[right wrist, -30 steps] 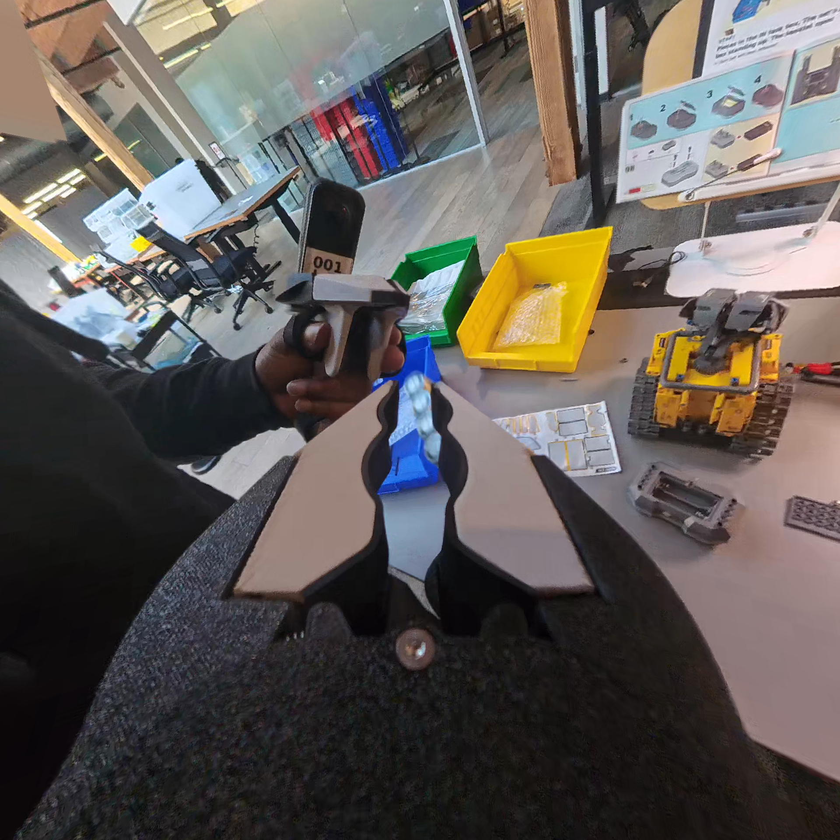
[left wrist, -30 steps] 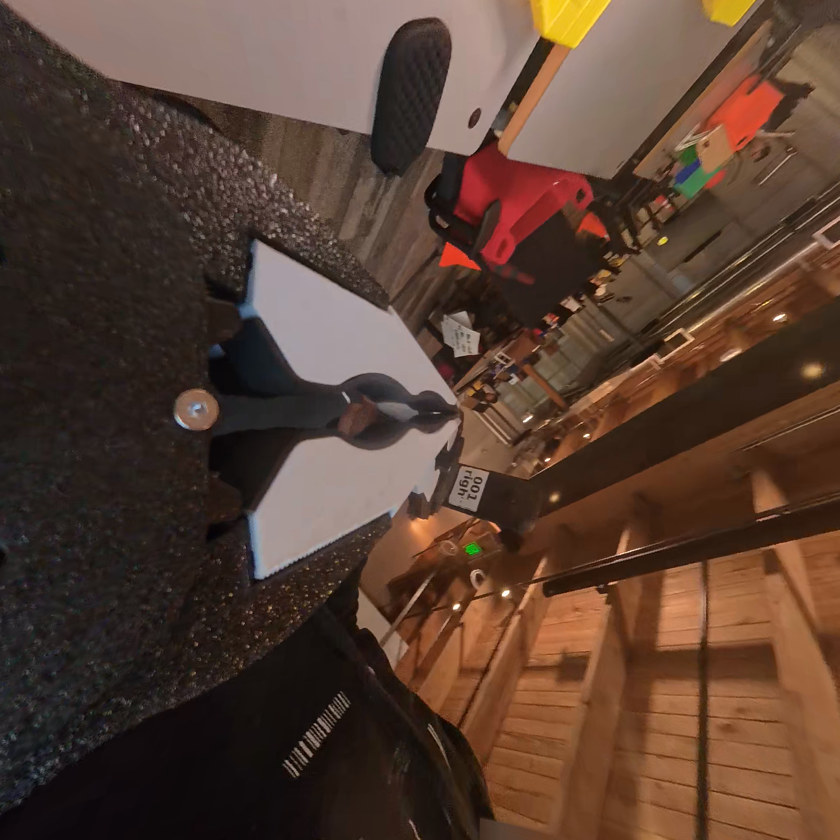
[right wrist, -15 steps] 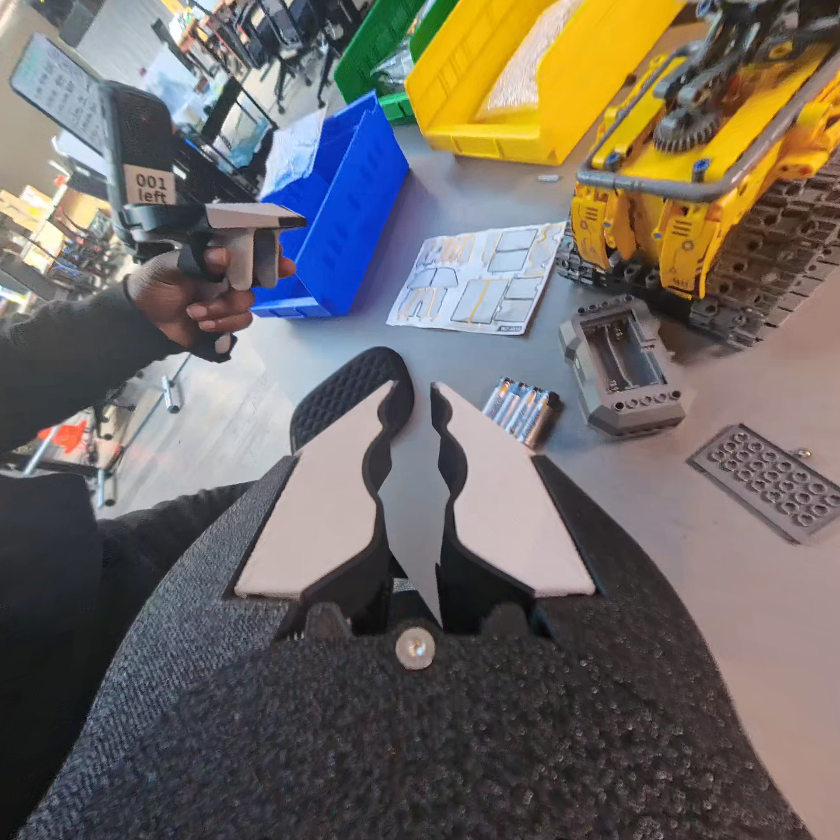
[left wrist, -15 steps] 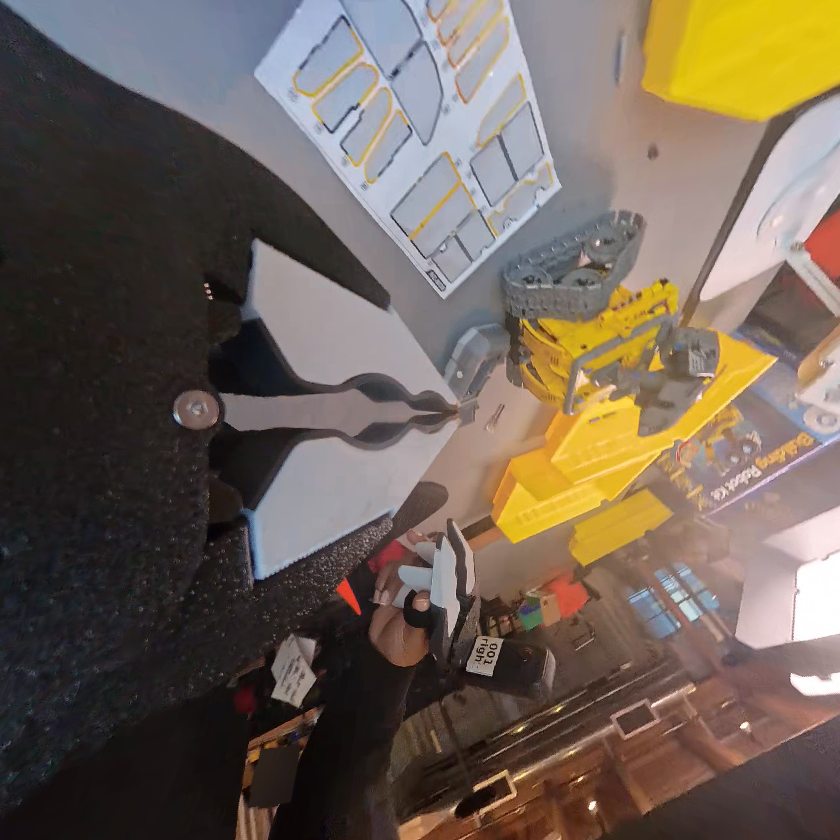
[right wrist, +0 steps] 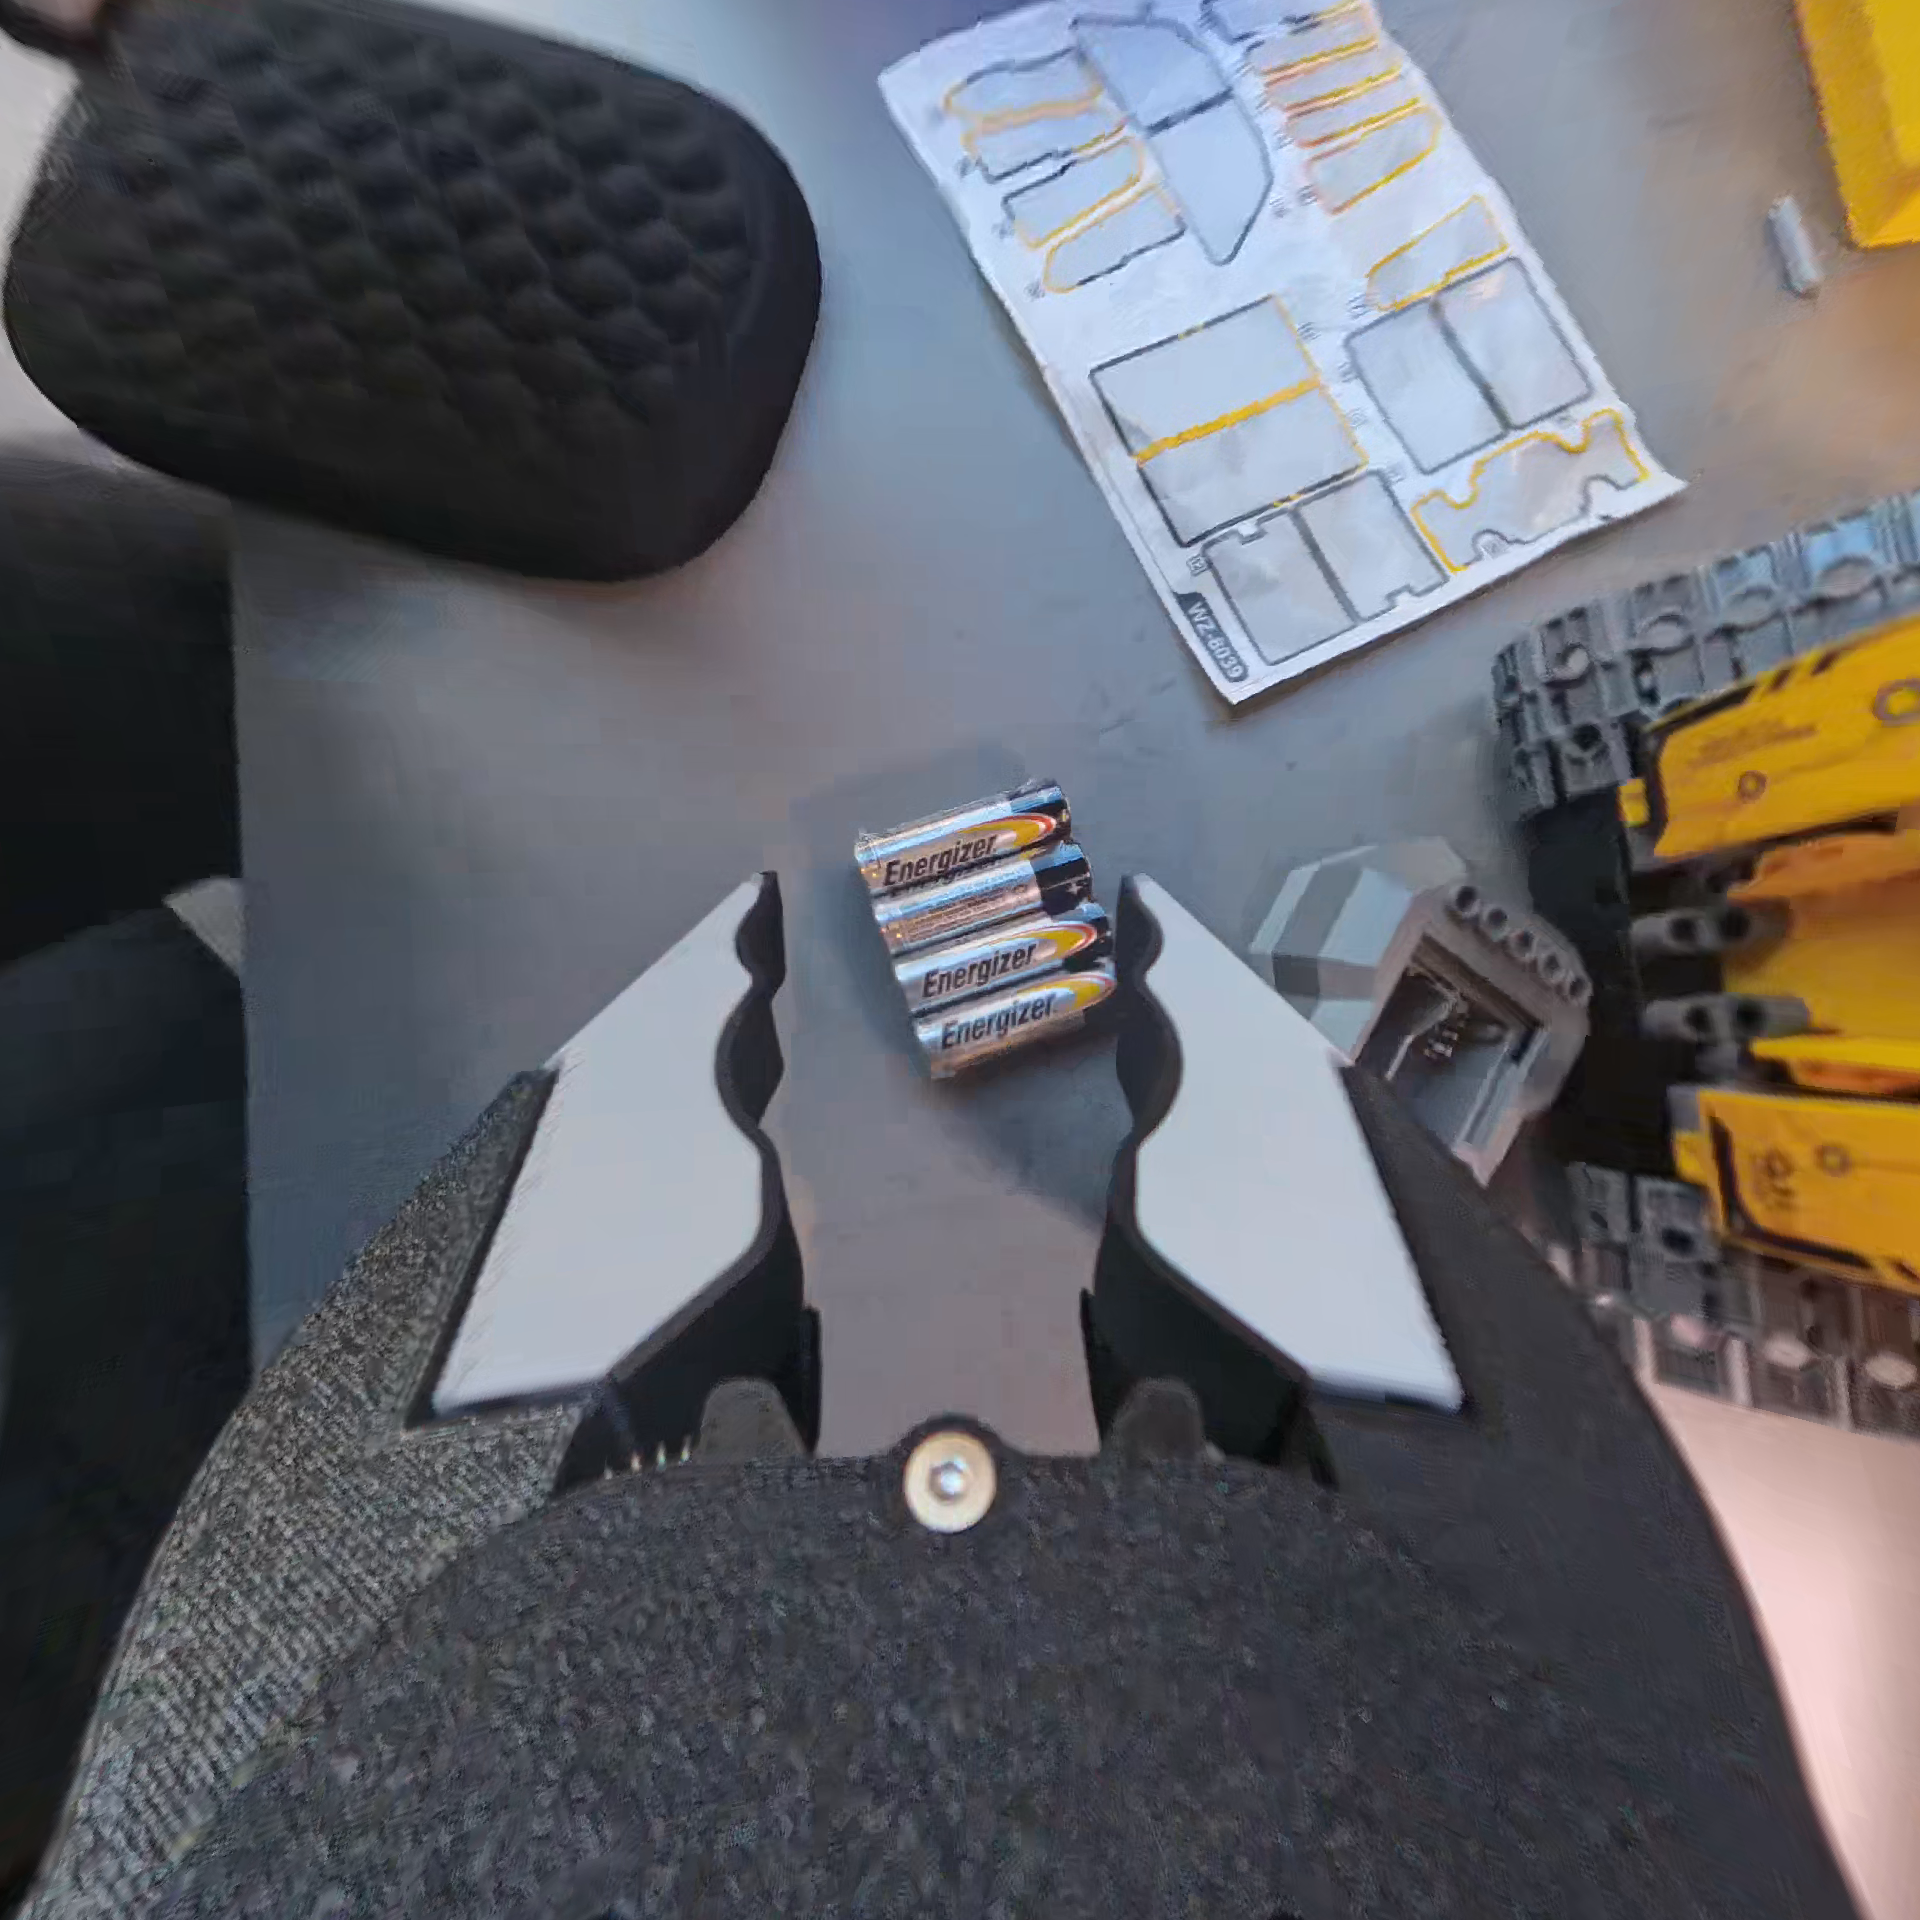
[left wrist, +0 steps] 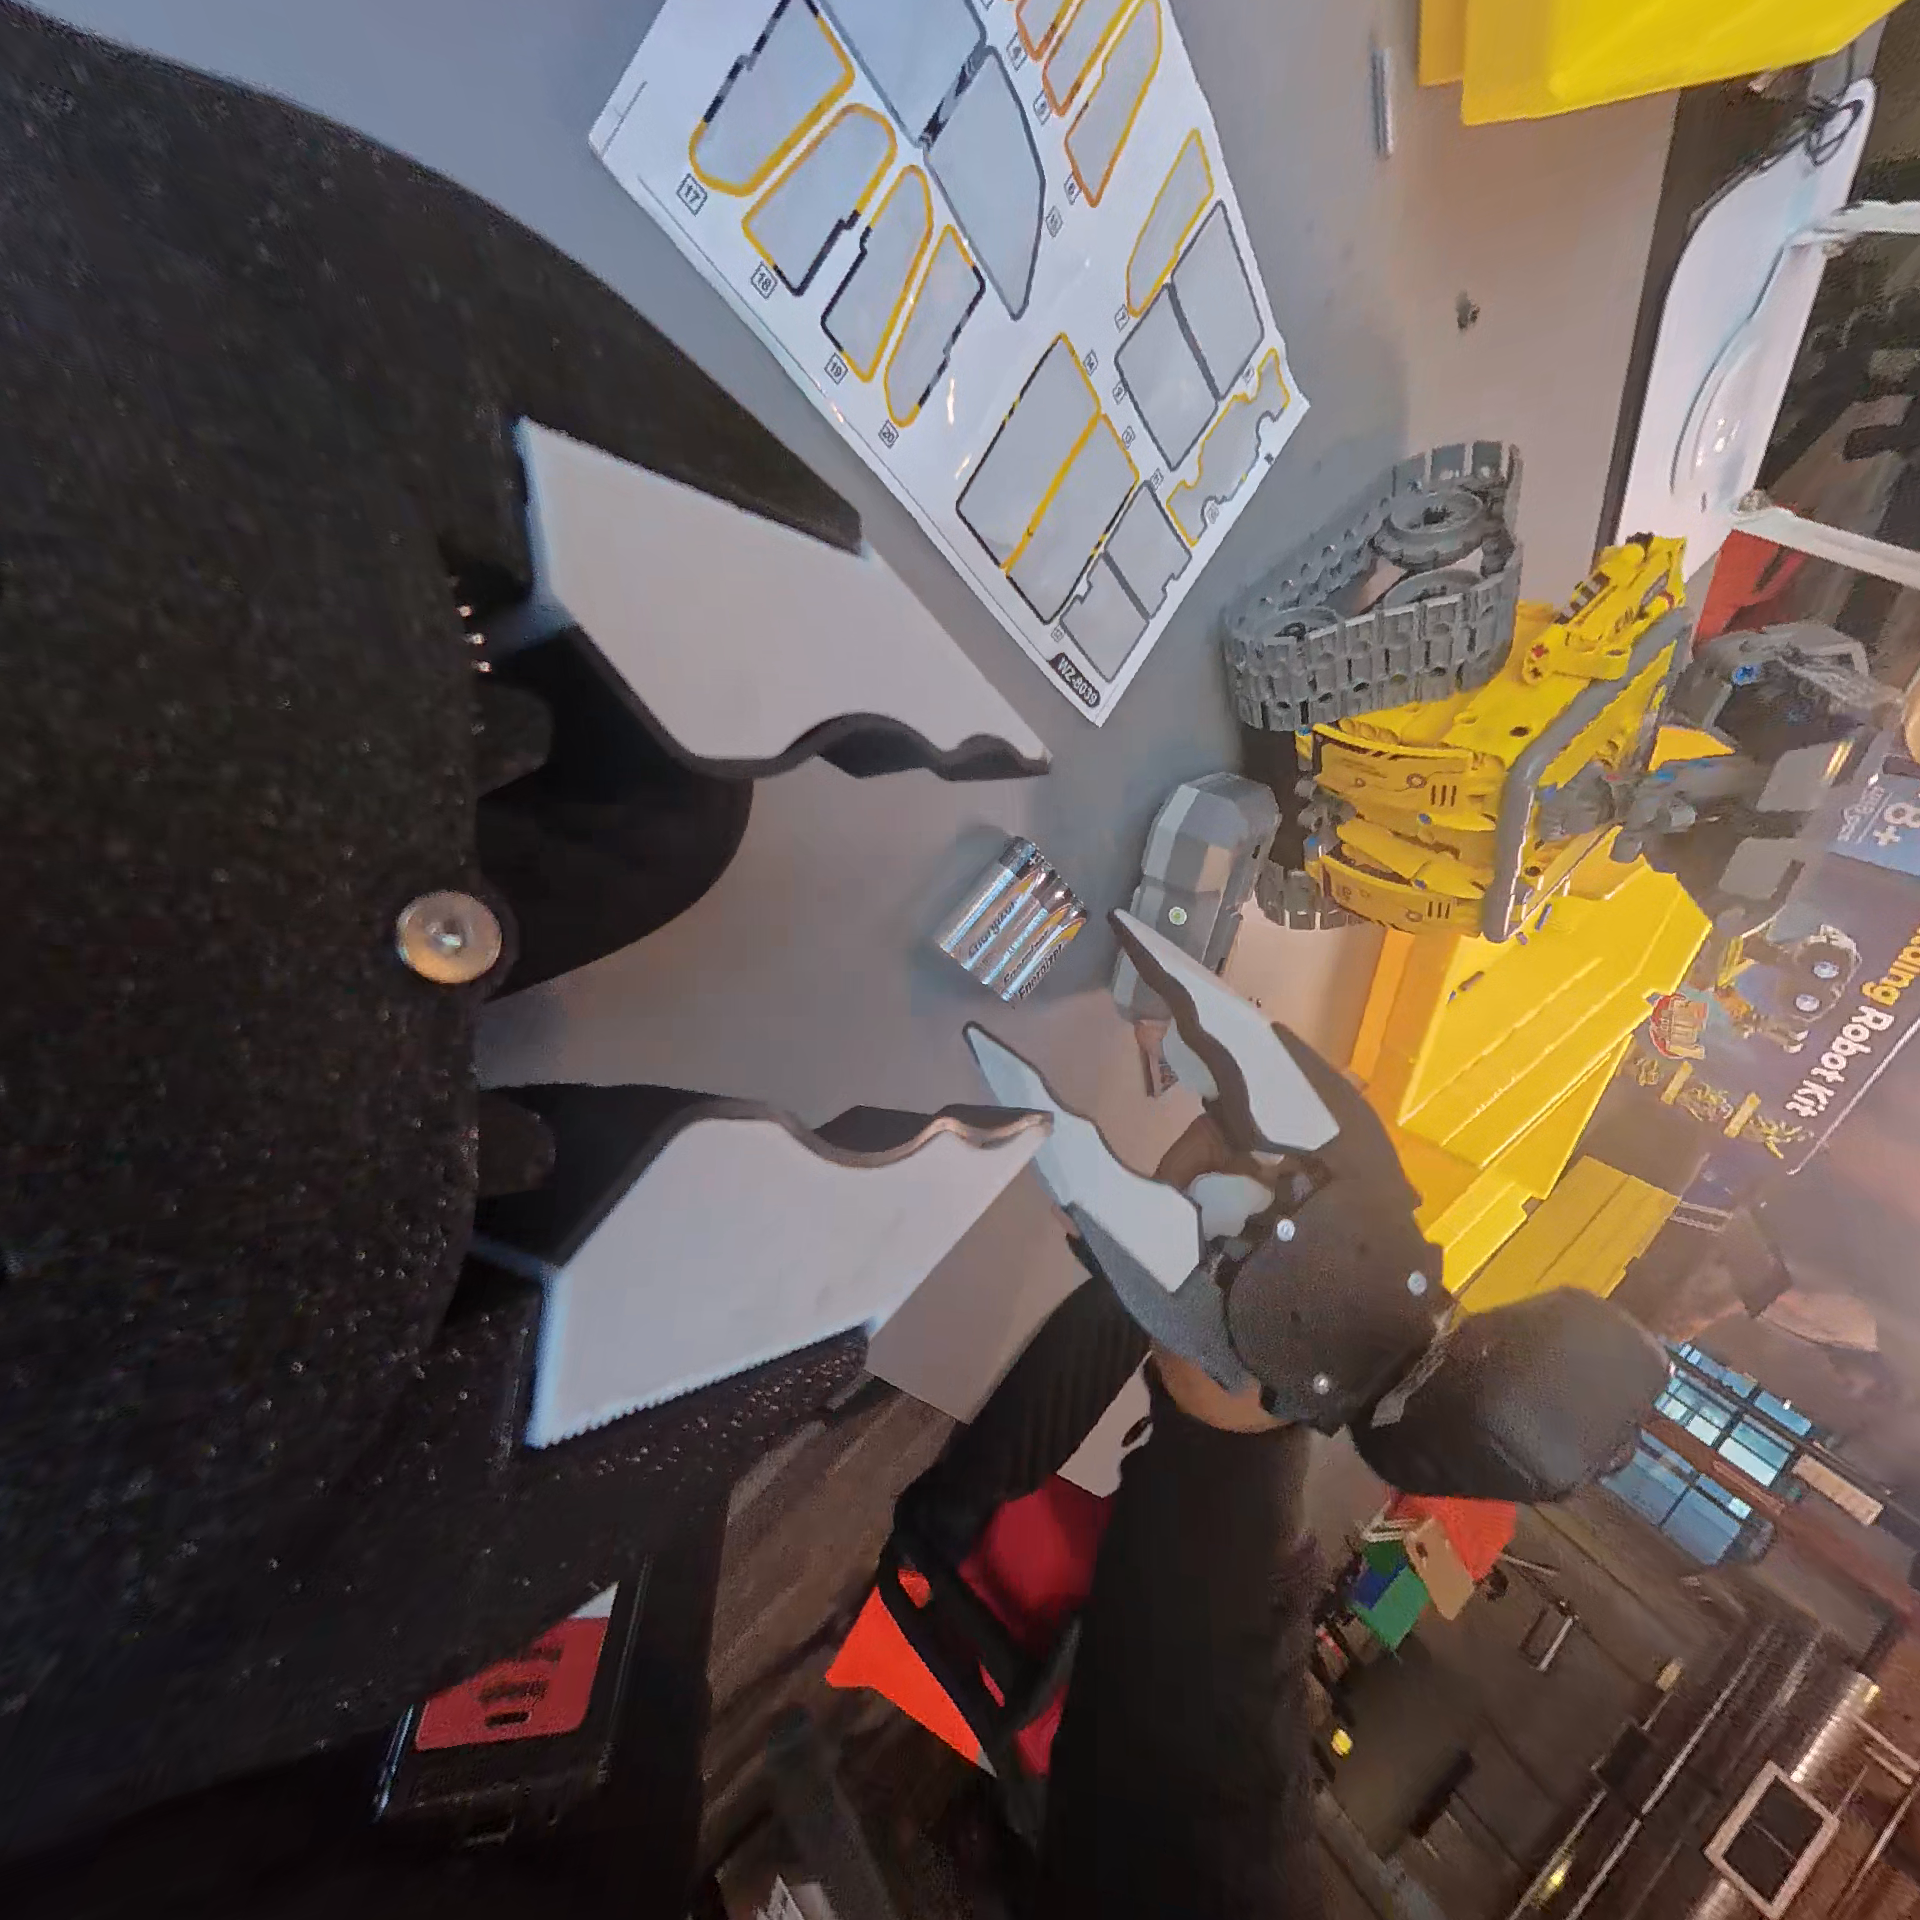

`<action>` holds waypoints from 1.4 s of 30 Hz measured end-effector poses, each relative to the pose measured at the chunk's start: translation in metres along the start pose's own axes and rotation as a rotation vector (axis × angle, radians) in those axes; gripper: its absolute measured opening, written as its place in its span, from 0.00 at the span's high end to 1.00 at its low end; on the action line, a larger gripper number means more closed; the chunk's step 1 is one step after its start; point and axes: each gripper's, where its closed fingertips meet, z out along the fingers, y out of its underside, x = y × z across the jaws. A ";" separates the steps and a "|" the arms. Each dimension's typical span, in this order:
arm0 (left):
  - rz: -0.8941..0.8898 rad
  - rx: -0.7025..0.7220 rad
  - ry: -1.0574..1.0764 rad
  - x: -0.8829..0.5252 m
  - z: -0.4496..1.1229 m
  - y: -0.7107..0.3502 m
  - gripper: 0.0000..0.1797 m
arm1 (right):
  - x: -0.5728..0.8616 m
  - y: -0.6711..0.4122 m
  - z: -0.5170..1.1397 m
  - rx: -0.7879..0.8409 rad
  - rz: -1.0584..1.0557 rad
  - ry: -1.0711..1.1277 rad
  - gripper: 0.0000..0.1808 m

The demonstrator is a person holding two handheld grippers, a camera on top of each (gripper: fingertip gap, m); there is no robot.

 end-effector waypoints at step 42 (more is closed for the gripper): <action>-0.046 0.296 0.450 0.183 0.058 0.039 0.94 | -0.113 0.009 -0.144 0.774 0.120 0.048 0.85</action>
